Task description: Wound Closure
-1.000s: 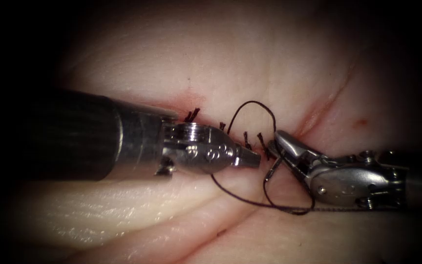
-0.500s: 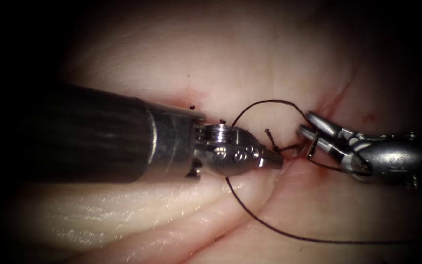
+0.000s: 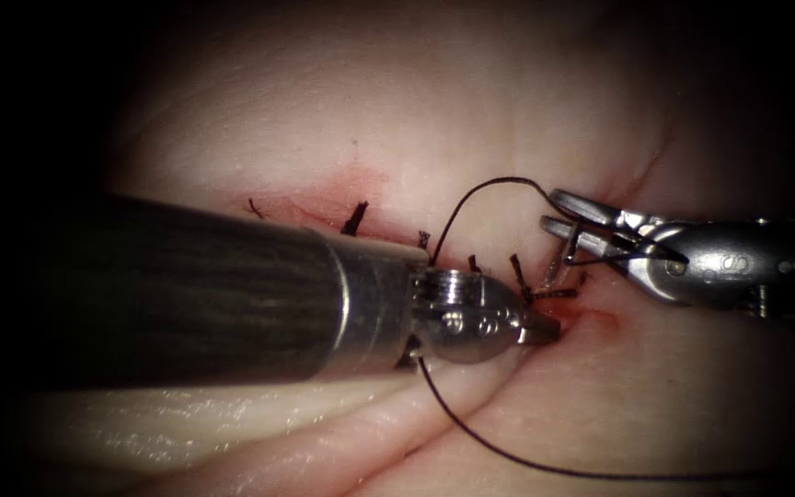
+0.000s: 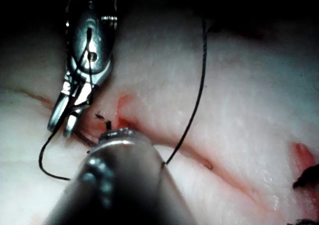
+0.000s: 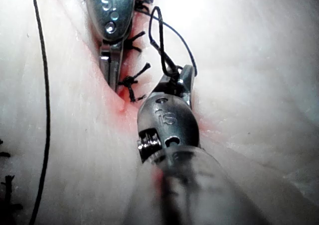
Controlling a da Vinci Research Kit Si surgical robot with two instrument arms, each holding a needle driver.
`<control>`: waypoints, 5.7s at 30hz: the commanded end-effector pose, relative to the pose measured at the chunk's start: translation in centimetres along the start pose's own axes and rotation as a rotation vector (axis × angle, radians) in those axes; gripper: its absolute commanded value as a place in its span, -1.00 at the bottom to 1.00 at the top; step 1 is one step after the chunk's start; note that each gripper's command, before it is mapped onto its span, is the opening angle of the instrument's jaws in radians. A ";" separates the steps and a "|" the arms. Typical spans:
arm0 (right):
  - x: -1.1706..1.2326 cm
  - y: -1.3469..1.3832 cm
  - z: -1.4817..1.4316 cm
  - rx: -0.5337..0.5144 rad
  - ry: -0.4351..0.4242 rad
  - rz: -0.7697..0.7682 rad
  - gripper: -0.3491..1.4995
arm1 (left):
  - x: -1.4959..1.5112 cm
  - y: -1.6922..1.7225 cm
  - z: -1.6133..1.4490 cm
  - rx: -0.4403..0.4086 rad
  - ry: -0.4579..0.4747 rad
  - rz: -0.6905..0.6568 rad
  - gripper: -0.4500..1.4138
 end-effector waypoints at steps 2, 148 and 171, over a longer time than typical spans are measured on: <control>-0.04 0.02 0.12 0.042 -0.016 0.043 -1.00 | -0.07 0.01 0.06 -0.009 -0.010 0.005 -0.64; 0.39 0.37 0.24 0.083 -0.405 0.997 -1.00 | -0.27 -0.13 -0.22 -0.005 -0.033 -0.063 -0.53; 0.39 0.51 -0.16 0.175 -0.009 1.201 0.80 | 0.03 -0.15 -0.47 0.047 0.134 0.274 -0.04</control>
